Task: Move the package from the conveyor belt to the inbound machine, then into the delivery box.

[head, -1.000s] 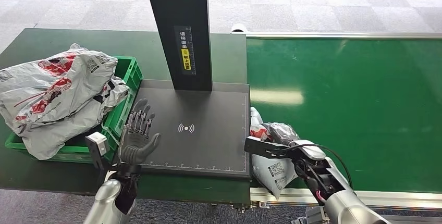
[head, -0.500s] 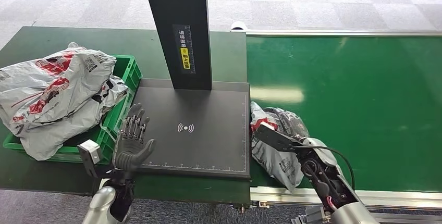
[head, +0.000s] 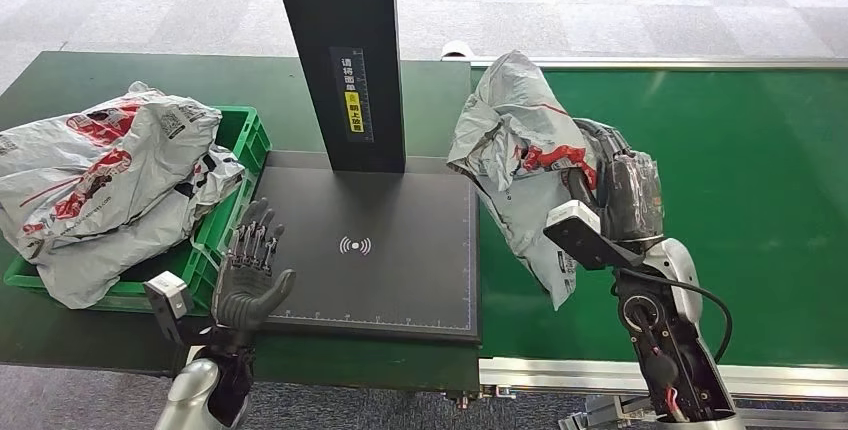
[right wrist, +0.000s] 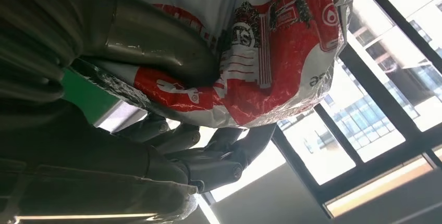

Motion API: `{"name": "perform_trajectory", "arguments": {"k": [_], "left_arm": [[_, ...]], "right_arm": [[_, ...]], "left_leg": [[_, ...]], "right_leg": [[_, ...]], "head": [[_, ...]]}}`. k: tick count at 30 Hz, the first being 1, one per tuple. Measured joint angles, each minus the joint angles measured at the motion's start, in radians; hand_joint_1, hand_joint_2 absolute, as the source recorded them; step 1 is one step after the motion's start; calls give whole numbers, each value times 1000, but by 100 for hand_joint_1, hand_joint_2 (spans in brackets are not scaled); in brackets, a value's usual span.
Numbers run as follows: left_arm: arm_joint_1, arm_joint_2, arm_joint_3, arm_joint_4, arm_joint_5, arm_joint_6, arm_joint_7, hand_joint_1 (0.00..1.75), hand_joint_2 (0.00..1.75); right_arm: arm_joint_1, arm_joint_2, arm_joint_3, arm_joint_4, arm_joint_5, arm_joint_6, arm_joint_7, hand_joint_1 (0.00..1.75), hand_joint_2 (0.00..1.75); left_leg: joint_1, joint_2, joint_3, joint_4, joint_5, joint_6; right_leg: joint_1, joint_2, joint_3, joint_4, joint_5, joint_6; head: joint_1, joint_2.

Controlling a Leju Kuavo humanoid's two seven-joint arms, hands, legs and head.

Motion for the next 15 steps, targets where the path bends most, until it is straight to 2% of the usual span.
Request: {"name": "perform_trajectory", "arguments": {"k": [3,6,10,15], "left_arm": [[0,0,1,-5,-14,15,-17,0,175],[0,-5,8,-27,-44,86,-63,0,175],[0,-16,19,-83,-71,214,-134,0,175],[5,-29,29,-161,-70,278,-148,0,175]], "right_arm": [[32,12,-29,-76,20,-49,-41,175,175],[53,26,-46,-147,57,-92,-71,175,175],[53,40,-35,-185,171,-90,-75,175,175],[18,52,22,-169,298,-75,-57,175,175]], "left_leg": [[0,0,0,0,0,0],[0,1,0,0,0,0],[0,4,0,0,0,0],[0,4,1,0,0,0]], "right_leg": [[0,0,0,0,0,0],[0,1,0,0,0,0],[0,3,0,0,1,-1],[0,3,0,1,1,-1]], "head": [[0,0],[0,0],[0,0],[0,0]]}}
